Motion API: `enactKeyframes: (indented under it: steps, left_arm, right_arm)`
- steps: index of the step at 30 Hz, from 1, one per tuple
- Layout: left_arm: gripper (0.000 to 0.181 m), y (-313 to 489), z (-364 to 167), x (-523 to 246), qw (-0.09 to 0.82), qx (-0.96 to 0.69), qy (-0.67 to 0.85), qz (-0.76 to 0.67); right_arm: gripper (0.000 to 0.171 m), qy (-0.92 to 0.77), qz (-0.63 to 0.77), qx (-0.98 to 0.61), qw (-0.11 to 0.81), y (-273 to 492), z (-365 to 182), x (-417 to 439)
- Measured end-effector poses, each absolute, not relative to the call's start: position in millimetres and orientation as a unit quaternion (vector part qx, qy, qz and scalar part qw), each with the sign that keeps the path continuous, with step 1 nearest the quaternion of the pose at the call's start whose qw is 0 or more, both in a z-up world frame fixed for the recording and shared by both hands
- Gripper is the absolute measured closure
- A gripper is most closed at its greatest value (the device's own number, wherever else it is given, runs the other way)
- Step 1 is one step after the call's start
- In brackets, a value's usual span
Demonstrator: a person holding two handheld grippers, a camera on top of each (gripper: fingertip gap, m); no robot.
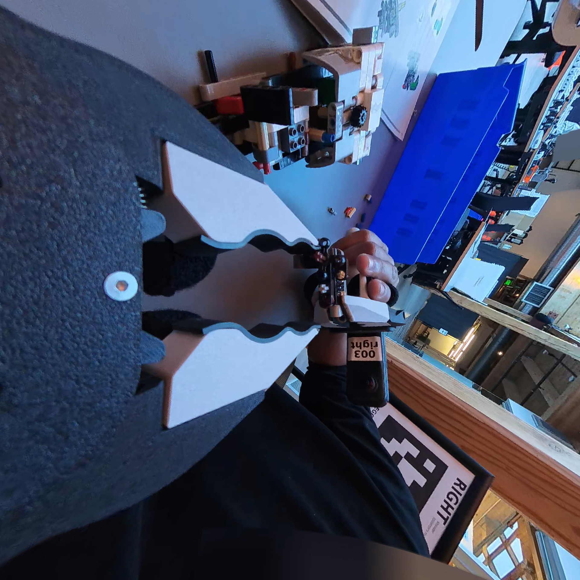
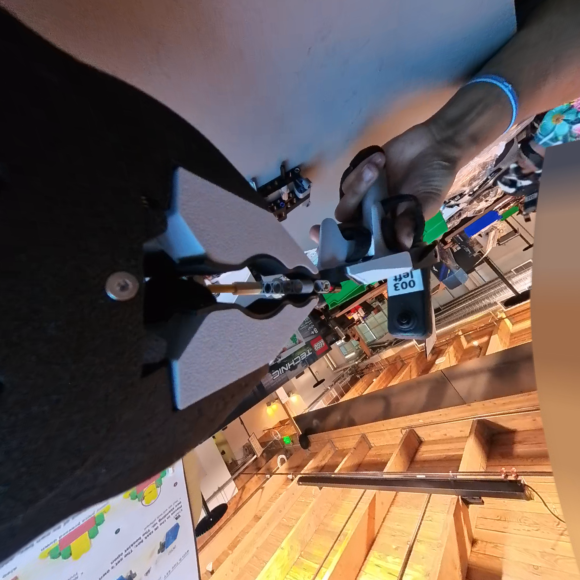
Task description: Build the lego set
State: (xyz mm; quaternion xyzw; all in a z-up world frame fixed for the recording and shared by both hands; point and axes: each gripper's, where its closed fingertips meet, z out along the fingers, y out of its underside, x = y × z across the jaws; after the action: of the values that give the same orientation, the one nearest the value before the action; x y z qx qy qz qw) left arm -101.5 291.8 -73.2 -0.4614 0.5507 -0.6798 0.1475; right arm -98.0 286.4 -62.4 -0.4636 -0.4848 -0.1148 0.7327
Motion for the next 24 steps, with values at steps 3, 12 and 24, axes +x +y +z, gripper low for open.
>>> enactKeyframes:
  steps: [3, 12, 24]
  left_arm:
    - [0.145, 292.6, -74.1, -100.8, 0.143, -0.463, 0.547, -0.682]
    - [0.152, 292.6, -76.1, -101.7, 0.133, -0.46, 0.545, -0.688]
    - [0.174, 301.4, -90.3, -96.9, 0.213, -0.46, 0.593, -0.626]
  right_arm:
    - [0.165, -0.489, -0.119, -0.462, 0.73, 285.9, -63.3, -98.9]
    - [0.165, -0.507, -0.132, -0.45, 0.723, 283.1, -64.3, -102.4]
    - [0.165, -0.511, -0.139, -0.457, 0.714, 285.3, -68.5, -100.6]
